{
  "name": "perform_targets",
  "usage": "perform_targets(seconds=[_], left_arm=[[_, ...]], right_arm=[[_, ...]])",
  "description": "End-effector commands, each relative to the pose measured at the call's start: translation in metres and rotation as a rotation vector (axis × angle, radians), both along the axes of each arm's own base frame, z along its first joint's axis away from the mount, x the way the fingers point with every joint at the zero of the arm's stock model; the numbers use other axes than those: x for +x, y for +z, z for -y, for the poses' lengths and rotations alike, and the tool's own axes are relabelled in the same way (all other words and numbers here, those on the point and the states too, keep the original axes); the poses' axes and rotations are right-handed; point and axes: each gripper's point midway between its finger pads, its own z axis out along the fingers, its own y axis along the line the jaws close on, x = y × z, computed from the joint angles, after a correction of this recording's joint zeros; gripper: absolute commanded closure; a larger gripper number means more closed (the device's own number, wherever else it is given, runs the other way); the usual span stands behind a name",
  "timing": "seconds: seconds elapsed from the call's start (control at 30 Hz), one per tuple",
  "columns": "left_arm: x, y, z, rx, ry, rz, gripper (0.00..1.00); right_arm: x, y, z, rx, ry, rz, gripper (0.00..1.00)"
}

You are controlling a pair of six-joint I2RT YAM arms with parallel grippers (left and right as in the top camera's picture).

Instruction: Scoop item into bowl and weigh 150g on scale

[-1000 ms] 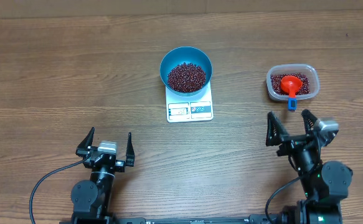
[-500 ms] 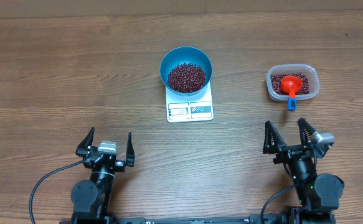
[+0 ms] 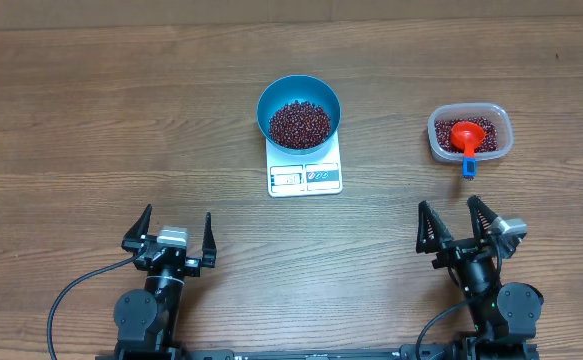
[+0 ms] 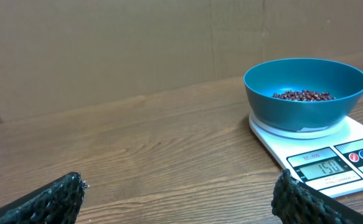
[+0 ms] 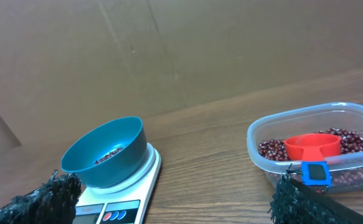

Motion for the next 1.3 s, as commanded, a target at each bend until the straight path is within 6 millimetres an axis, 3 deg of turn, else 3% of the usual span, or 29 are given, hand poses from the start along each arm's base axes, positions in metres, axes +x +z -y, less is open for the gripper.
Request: perform_targets(seconds=[0.0,0.63,1.27], left_arm=[[0.000,-0.001,-0.002,-0.014,0.011,-0.001,0.01],[0.000,-0.001,-0.002,-0.014,0.011,-0.001,0.01],[0.000,-0.001,-0.002,-0.014,0.011,-0.001,0.01]], right_arm=[[0.001,-0.002,0.003,0.010,-0.019,0.001,0.00],[0.002,-0.003,0.009,-0.010,-0.055,0.001,0.00],[-0.005,0.000,-0.018,-0.361,0.106,0.106,0.00]])
